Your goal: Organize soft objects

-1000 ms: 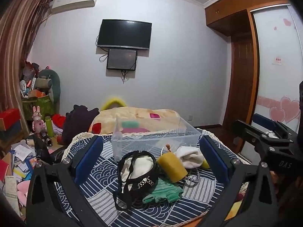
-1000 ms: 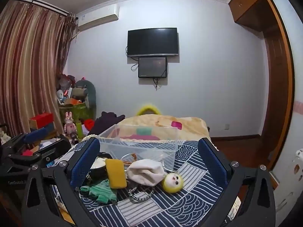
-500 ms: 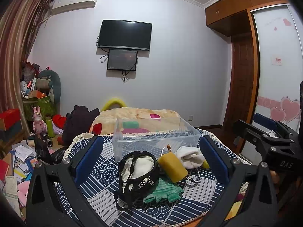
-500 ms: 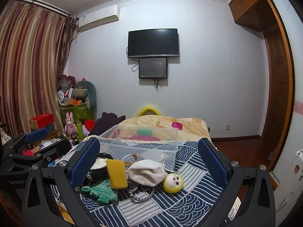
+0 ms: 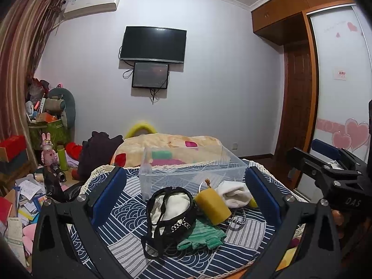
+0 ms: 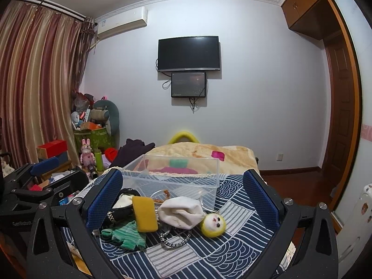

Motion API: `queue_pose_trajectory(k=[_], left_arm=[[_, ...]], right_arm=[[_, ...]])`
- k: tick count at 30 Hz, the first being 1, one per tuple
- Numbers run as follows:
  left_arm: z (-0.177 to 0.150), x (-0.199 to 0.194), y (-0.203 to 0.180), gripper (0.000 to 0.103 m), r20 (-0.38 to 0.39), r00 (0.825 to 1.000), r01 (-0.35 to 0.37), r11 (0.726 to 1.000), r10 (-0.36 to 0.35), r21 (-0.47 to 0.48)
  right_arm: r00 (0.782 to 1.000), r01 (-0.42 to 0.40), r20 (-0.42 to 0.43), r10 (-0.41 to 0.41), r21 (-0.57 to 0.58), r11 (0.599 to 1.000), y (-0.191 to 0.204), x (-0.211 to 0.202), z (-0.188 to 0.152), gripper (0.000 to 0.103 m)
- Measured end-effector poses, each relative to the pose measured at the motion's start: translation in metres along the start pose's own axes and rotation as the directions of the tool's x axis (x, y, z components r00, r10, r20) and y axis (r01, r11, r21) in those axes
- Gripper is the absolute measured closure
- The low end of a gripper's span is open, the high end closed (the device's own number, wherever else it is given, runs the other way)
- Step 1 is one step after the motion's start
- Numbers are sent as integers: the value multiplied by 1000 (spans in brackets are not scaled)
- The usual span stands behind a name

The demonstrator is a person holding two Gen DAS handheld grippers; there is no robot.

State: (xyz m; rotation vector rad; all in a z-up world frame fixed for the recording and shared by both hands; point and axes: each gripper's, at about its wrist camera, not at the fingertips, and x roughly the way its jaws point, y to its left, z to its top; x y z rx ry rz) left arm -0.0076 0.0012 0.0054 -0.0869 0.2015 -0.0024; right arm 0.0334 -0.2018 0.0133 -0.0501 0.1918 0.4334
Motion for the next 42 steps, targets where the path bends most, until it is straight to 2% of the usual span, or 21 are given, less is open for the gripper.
queue_pose_trajectory(k=[32,42], left_arm=[[5,-3,-5,0,3,1000,6,1000,-6,3],[-3,11,0,0,-54,998,42,999,-43,-20]], right_arm=[[1000,-3,1,3,-4,1000,1,-2,0,0],[999,16,-29,-17,-24,1000,1,6,-5,0]])
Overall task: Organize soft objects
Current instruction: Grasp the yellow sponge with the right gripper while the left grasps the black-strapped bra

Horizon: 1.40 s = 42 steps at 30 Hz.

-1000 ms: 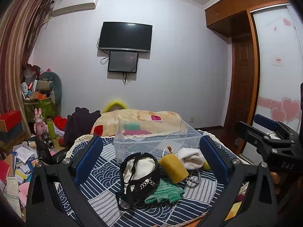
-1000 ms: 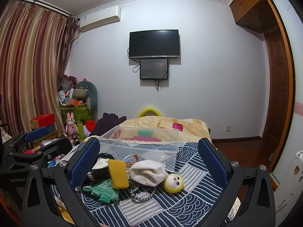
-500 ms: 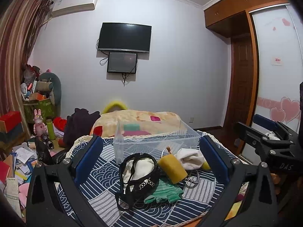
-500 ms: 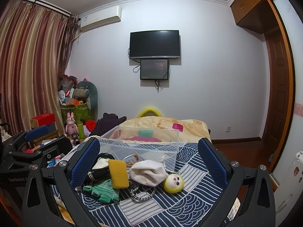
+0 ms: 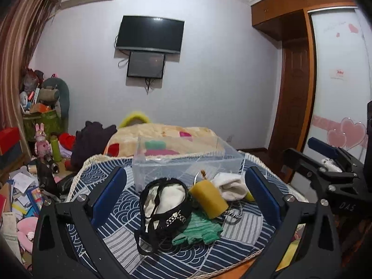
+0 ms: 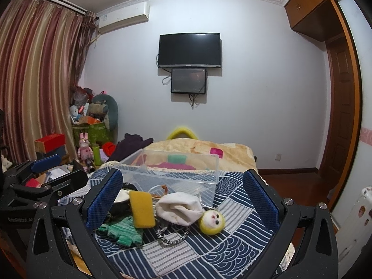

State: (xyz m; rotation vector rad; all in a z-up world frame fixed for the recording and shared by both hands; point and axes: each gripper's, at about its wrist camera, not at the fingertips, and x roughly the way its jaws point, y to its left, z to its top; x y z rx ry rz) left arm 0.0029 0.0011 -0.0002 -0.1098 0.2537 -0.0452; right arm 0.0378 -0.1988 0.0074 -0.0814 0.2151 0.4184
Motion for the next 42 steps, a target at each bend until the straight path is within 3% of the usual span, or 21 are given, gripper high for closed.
queue_pose_trajectory(k=[3,6,11,14,22,25,29,31,39,42], left_arm=[[-5,11,5,3,-38,999,-11,1000,10,-7],[-11,22,11,14,-83,997,-8,999,5,-33],[-23,42,17,15,-160,987,3,999,-11,-55],[-32,53,16,15,-204,978,27,998,-36,-50],[-51,79,29,16,-282,959,-14,997,-8,-75],[-57,87,34,26,-309,951,-18,996,-9,-86],[-64,97,40,50,-350,936,-2,994,-36,-106],[-66,99,42,54,-365,929,21,992,-65,-123],[-65,92,41,73,-337,937,54,990,-95,-128],[-66,89,46,75,-323,942,37,986,-87,-160]], right_arm=[[1000,4,-21,-4,15,1000,-5,6,-3,4],[998,6,-61,-4,42,999,-13,16,-7,13],[990,9,-140,4,91,996,-28,36,-18,29],[984,14,-180,4,98,995,-32,45,-26,34],[968,-36,-243,67,132,991,-33,56,-39,45],[964,-72,-246,99,116,991,-20,58,-39,45],[955,-132,-255,150,86,987,-4,64,-39,50],[947,-165,-265,179,74,983,5,67,-41,50],[914,-225,-337,225,41,974,30,88,-51,50],[900,-227,-371,229,50,973,34,98,-57,68]])
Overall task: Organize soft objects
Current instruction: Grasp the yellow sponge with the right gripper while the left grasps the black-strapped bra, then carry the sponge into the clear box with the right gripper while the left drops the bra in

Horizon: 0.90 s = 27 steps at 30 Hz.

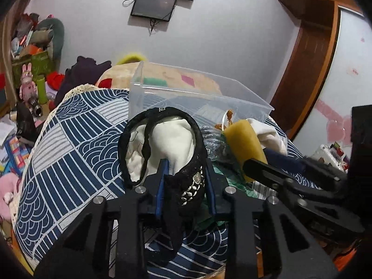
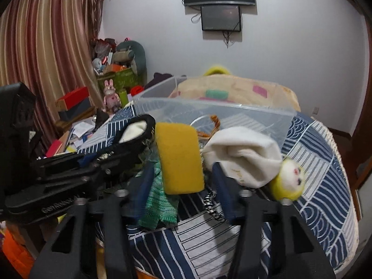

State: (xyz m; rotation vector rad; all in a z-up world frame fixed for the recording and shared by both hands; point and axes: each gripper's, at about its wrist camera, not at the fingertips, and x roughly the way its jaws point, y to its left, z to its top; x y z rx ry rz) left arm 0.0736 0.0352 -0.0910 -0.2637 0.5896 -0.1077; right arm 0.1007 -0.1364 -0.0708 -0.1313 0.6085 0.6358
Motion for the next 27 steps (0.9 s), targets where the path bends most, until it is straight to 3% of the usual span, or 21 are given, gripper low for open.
queue_pose_trajectory(k=[3,8,15,27], left_arm=[[0,-1,3,77,0,1000,9,1000,-9,-19],[1,-15,0,80,49,999,19,1000,-18,-15],[16,-46,-15,81,139,990,-9,999,3,42],[58,-56,-27,82,187,982,-11,992,-13,129]], right_arm=[[1000,-6,-19,6,19,1000,0,5,-2,72],[1000,4,25,-4,23,1000,1,-10,-1,75],[995,19,100,-22,36,999,-7,-31,9,75],[988,72,135,-81,71,995,-36,-46,38,75]])
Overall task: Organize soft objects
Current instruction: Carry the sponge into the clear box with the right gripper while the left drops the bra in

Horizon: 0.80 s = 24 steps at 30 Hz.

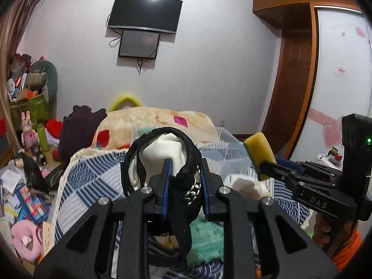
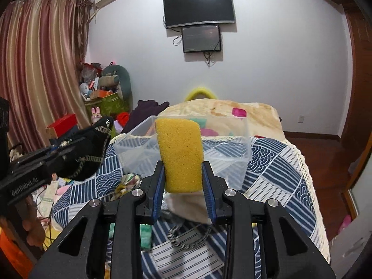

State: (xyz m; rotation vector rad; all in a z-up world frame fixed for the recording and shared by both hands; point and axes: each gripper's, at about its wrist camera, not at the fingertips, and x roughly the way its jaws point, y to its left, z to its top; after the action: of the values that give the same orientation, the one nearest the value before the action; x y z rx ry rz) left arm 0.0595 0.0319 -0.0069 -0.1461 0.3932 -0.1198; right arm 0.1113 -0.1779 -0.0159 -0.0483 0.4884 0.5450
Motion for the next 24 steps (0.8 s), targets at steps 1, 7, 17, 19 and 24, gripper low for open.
queue_pose_trajectory(k=[1,7,17,19,24], left_arm=[[5,2,1,82,2,1000,3,1000,-3,2],[33,27,13,82,-21,999,23,1000,-24,-4],[60,68,18,82,-78,996,51,999,-51,6],[63,77,21,82,-94,994,59,998,-58,4],[64,102,24,81,-145,988,60,998,-59,3]], right_arm=[[1000,4,-1,-4,5,1000,-3,1,3,75],[999,47,11,-47,3,999,-11,2,24,75],[997,73,6,-73,-22,997,-16,19,55,75],[997,77,-5,-77,-32,997,-15,26,57,75],[996,79,-41,-81,-48,996,-14,45,56,75]])
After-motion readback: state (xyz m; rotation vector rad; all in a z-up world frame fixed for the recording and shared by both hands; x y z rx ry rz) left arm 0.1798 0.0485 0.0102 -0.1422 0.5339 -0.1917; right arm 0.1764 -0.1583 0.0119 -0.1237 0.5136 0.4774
